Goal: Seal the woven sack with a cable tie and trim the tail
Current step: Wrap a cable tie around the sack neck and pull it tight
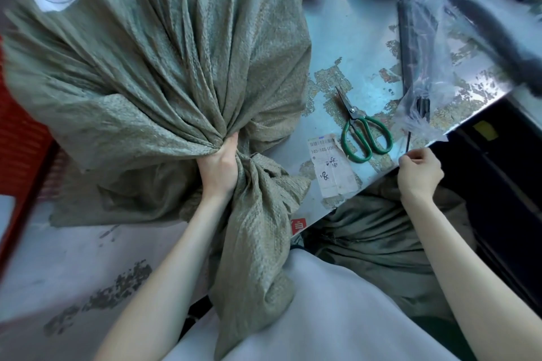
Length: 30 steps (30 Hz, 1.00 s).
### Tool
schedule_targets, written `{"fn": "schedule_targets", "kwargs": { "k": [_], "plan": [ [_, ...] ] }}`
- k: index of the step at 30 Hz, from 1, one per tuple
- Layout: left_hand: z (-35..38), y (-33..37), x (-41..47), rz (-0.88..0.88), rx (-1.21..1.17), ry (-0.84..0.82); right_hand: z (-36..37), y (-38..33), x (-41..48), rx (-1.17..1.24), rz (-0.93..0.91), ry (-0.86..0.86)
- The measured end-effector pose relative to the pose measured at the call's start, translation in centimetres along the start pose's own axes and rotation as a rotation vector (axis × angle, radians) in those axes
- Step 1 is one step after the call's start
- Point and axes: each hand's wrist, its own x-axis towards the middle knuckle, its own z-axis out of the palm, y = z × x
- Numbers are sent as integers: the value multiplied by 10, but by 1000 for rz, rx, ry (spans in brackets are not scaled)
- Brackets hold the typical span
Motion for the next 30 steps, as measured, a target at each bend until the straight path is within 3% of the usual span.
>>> {"fn": "schedule_targets", "kwargs": {
  "k": [10,17,26,30],
  "plan": [
    [-2,1,-1,-8,1,-1,5,-8,-17,1,-158,-92],
    [-2,2,-1,-20,-8,-3,4,-7,-17,1,-386,-135],
    [-4,3,-1,-34,-24,-24,0,-7,26,-71,-463,-119],
    [-4,2,0,-32,-7,-45,-1,-4,27,-159,-604,-67]
  ]
}}
